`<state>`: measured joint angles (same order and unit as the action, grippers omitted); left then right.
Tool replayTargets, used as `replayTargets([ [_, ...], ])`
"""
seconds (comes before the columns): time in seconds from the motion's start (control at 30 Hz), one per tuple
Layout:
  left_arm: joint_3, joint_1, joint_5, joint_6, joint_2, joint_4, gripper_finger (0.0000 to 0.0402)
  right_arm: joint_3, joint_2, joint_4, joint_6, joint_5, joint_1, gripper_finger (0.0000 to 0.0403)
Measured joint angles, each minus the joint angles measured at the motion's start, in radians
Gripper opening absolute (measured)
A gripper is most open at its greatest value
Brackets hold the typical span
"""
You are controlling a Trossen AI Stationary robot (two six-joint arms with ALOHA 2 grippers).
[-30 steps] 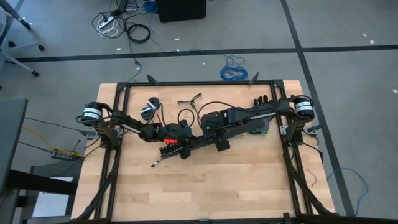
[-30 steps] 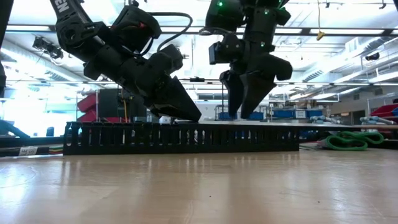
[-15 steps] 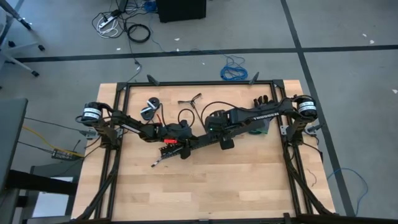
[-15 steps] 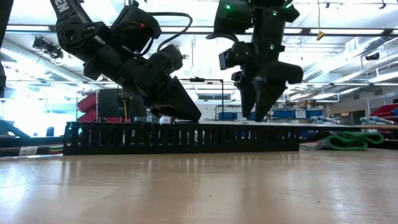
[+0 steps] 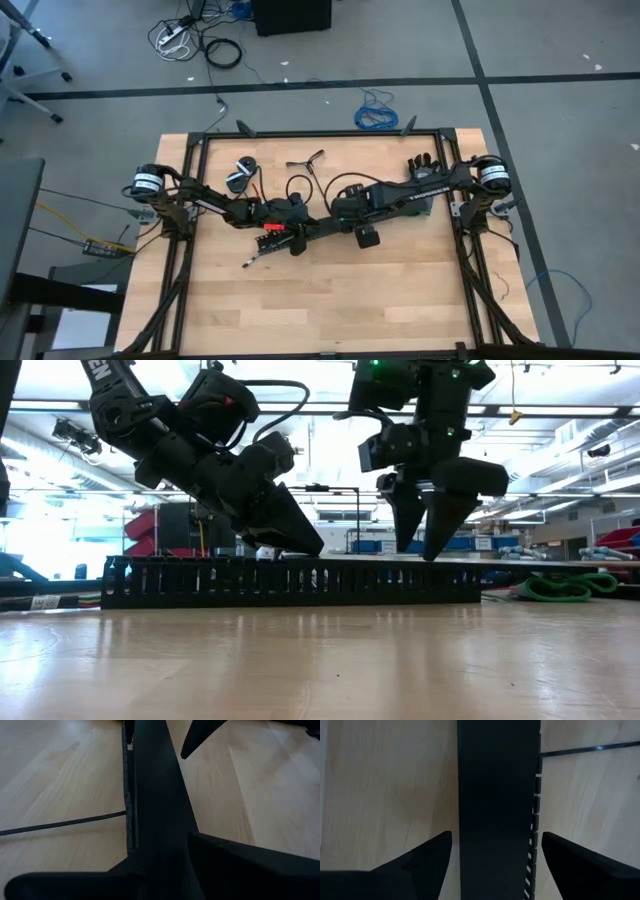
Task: Ziptie cables
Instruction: Insert the black cover of the black cable duct
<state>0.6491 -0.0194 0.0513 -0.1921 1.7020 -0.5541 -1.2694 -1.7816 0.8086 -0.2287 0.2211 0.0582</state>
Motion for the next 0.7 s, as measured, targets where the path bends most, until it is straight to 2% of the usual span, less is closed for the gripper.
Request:
replayTargets([
  [0.3,0.000,0.000,0.000,-0.003,0.000,0.000,0.0092,0.000,0.002,0.001,0.035,-0.020,-0.009,0.0306],
  [0.7,0.000,0.000,0.000,-0.003,0.000,0.003,0.0092,0.001,0.002,-0.018,0.052,-0.140,-0.066,0.0310],
])
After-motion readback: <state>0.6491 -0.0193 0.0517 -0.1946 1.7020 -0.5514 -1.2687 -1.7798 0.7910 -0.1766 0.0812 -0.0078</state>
